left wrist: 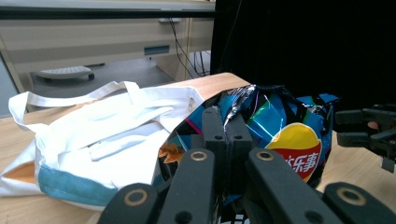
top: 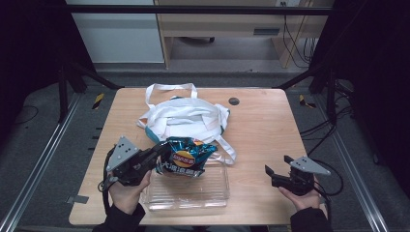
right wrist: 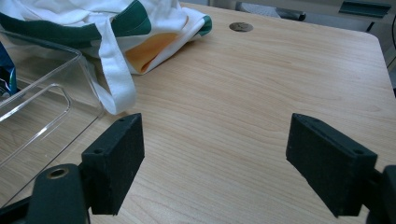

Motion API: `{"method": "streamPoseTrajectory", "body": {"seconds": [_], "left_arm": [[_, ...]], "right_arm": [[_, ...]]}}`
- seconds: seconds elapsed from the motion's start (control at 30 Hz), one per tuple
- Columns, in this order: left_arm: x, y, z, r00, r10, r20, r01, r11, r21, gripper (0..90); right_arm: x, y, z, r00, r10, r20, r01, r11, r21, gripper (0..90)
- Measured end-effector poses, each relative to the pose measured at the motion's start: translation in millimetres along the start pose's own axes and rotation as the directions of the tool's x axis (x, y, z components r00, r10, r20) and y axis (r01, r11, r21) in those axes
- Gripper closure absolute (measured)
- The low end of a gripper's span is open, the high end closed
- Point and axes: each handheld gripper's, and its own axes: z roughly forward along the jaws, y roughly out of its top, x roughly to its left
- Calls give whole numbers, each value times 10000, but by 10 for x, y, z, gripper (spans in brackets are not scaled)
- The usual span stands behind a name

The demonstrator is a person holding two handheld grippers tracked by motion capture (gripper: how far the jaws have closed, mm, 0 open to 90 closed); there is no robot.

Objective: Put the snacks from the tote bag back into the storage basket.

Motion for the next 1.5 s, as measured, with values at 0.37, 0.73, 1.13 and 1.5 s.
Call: {"method": "streamPoseTrajectory", "body": {"seconds": [0.37,0.73,1.13,1.5], "left_arm": [[6,-105,90,9999,107,-6,-106,9991,417,900],[32,-156,103,9998,-27,-195,40,9976,687,897],[67,-207,114,9979,157,-633,-104,9965,828,890],[102,-257,130,9964,150,-838,-70,9955,947,884]], "right_arm": [[1,1,-1,10000,-49,10,49,10000,10,193],[1,1,-2,10000,-53,11,53,10000,0,194],[3,1,-4,10000,-65,20,65,10000,-34,193],[4,2,-6,10000,-61,35,61,10000,-41,193]]}}
